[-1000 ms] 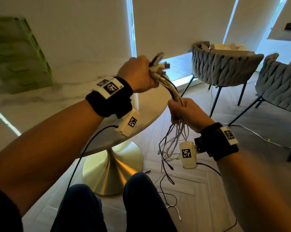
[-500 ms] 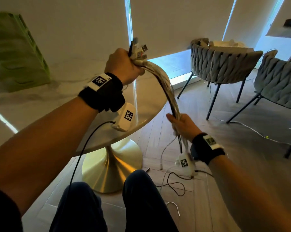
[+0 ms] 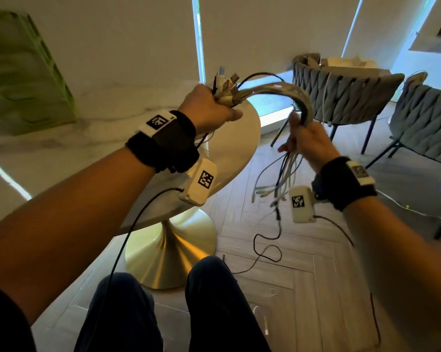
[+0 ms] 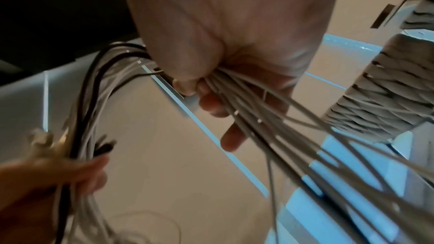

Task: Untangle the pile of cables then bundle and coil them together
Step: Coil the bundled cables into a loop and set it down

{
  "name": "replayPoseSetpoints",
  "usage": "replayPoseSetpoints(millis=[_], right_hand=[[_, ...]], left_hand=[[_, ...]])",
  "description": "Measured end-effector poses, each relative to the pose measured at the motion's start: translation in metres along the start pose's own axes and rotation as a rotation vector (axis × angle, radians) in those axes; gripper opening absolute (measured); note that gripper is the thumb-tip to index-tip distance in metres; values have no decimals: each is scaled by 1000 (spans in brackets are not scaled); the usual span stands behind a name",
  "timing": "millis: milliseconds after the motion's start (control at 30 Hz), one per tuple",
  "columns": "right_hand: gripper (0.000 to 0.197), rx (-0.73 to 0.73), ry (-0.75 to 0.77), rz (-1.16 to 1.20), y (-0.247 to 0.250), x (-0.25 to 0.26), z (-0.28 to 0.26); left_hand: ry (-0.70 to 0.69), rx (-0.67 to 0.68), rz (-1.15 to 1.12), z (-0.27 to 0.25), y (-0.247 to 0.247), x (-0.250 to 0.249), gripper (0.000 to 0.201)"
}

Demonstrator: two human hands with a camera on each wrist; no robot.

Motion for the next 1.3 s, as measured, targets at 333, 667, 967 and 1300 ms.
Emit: replayPoseSetpoints(millis=[333,667,967,1300], right_hand=[[57,304,-277,-823,48,-18,21],[23,33,-146,-878,58,-56,13],[35,332,-54,-581,25,-15,1],[59,-59,144,-492,-66,26,-25]], left_hand=[[-108,-28,161,-5,-11,-17,35],[-242,-31,76,-15,-14,-23,4],[-85,-216,-668,-15,9,-34,33],[45,107,-1008,-17,-42,-31,32]])
Point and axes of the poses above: each hand's wrist, its own z-axis towards the middle knuckle, its own y-axis out of the back of the hand, x = y × z, the point moved 5 cm from there along z, towards the middle knuckle, and after that the axes turned 9 degrees about y, right-handed, at the moved point
